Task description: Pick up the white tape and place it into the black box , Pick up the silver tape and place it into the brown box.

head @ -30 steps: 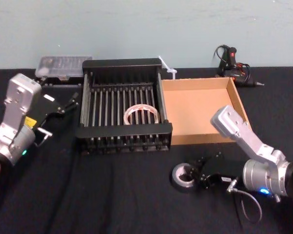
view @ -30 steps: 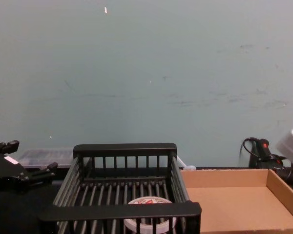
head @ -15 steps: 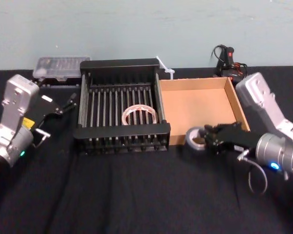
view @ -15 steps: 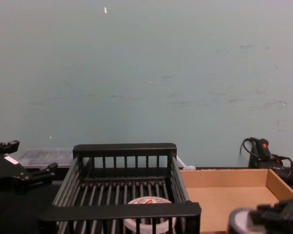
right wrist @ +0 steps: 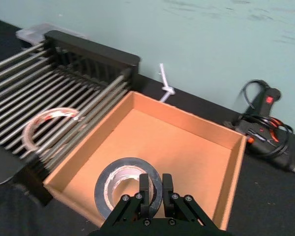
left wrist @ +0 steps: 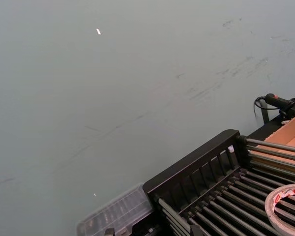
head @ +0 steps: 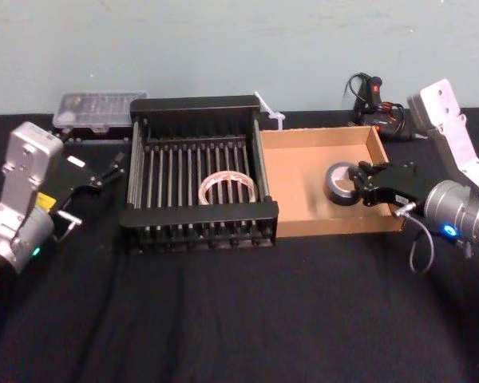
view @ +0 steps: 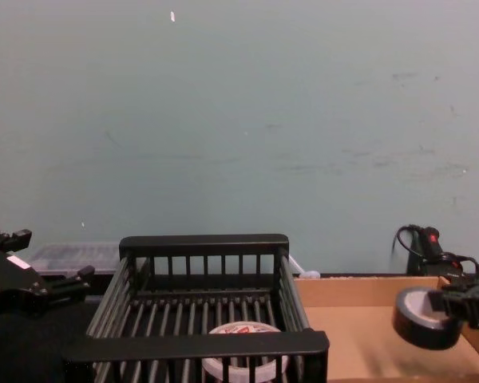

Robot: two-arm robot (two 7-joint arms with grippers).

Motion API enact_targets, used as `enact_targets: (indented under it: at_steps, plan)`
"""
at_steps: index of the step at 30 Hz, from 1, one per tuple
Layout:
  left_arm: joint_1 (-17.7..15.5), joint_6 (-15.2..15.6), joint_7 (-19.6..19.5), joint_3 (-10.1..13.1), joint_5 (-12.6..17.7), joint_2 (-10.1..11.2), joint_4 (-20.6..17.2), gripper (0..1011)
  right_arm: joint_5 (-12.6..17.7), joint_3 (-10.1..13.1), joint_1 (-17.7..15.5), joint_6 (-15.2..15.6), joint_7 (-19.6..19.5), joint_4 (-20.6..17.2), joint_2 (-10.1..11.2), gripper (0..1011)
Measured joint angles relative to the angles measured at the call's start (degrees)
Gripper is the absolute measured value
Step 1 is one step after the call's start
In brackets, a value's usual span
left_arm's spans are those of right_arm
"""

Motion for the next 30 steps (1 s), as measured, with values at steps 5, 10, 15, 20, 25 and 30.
enact_targets:
  at_steps: [5,10,15,20,25,30]
  plan:
    - [0.00,0.00,0.00,0.00,0.00,0.00,0.00,1001,-0.59,0.89,1.24,0.51,-0.77,2.21,-1.59,159]
    - [0.00,0.00,0.00,0.00,0.00,0.00,0.00,1001,-0.74,1.26,1.46,0.78,-1.00,2.72,-2.04,159]
    - [0.00,0.00,0.00,0.00,0.00,0.00,0.00,1001,-0.74,1.17,1.40,0.77,-0.97,2.66,-1.94,159]
    - [0.00,0.00,0.00,0.00,0.00,0.00,0.00,1001,-0.74,1.09,1.37,0.75,-0.94,2.57,-1.87,159]
    - [0.00,0.00,0.00,0.00,0.00,0.00,0.00,1001,-0.73,1.05,1.35,0.72,-0.89,2.50,-1.82,182]
    - [0.00,0.00,0.00,0.00,0.00,0.00,0.00,1001,-0.71,1.01,1.32,0.69,-0.85,2.47,-1.79,338]
